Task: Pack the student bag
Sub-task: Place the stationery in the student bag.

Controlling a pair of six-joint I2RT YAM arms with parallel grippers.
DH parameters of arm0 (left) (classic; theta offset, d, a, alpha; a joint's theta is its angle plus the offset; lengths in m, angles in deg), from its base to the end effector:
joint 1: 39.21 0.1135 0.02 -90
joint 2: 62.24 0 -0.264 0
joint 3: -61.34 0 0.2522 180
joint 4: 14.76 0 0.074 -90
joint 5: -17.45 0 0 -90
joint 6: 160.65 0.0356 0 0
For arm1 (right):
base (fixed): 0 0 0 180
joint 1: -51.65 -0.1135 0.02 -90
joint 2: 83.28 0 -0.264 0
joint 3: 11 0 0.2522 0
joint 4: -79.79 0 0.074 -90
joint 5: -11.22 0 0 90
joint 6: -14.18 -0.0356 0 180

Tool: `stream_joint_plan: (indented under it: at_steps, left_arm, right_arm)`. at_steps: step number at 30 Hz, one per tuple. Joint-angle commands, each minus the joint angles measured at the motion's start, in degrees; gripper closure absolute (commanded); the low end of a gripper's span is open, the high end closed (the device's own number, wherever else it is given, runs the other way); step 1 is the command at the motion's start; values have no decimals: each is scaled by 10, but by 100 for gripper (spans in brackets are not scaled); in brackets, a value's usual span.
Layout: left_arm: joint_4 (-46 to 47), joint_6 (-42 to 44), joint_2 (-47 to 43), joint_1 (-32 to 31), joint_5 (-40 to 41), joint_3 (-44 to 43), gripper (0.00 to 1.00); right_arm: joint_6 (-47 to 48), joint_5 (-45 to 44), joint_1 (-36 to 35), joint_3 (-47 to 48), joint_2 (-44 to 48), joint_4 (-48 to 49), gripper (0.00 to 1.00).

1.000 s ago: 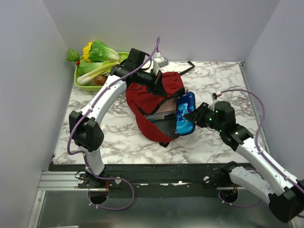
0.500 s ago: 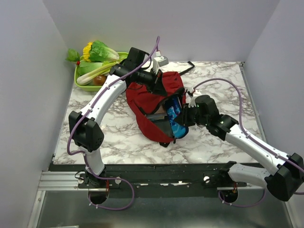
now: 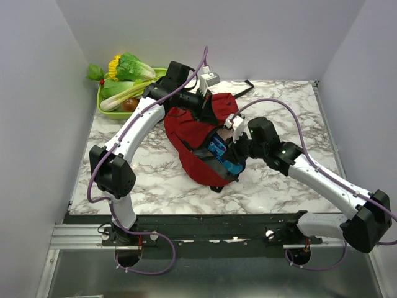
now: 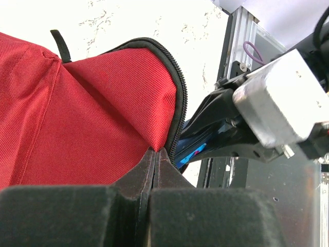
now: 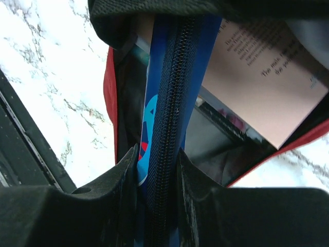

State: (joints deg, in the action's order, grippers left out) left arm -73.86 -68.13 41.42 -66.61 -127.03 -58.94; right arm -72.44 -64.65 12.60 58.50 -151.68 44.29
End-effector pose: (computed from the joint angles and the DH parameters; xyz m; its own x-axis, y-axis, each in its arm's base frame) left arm 0.3363 -0.2070 0.3782 -0.5638 0.3210 -0.7610 0.8259 0.2257 -0.5167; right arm 0.1999 0.1734 0.3025 -0.3927 -0.3922 -0.8318 -0.7919 0.6041 0.0890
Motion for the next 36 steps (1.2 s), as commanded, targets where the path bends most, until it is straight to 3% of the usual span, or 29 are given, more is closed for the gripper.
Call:
stream_joint_plan:
  at_steps: [1, 11, 19, 23, 25, 27, 28, 36]
  left_arm:
    - [11, -10, -11, -6, -41, -30, 100]
    - [10, -10, -17, -6, -40, -26, 100]
    - [8, -3, -20, -4, -42, -22, 100]
    - [12, -4, -18, -4, -46, -20, 100]
    - [14, -6, -17, -4, -46, -20, 100]
    - [14, -5, -17, -4, -45, -20, 100]
    - [13, -5, -17, -4, -46, -20, 100]
    - [2, 9, -31, -3, -48, -11, 100]
  right_arm:
    - [94, 81, -9, 24, -31, 77, 75]
    - [89, 112, -25, 62, -149, 103, 80]
    - [59, 52, -42, 2, -105, 20, 78]
    - [37, -1, -56, -40, -78, 27, 34]
    - [33, -44, -57, -33, -75, 32, 25]
    - [39, -82, -57, -11, -74, 36, 4]
    - [50, -91, -57, -3, -75, 35, 0]
    - [39, -238, -57, 36, -60, 16, 0]
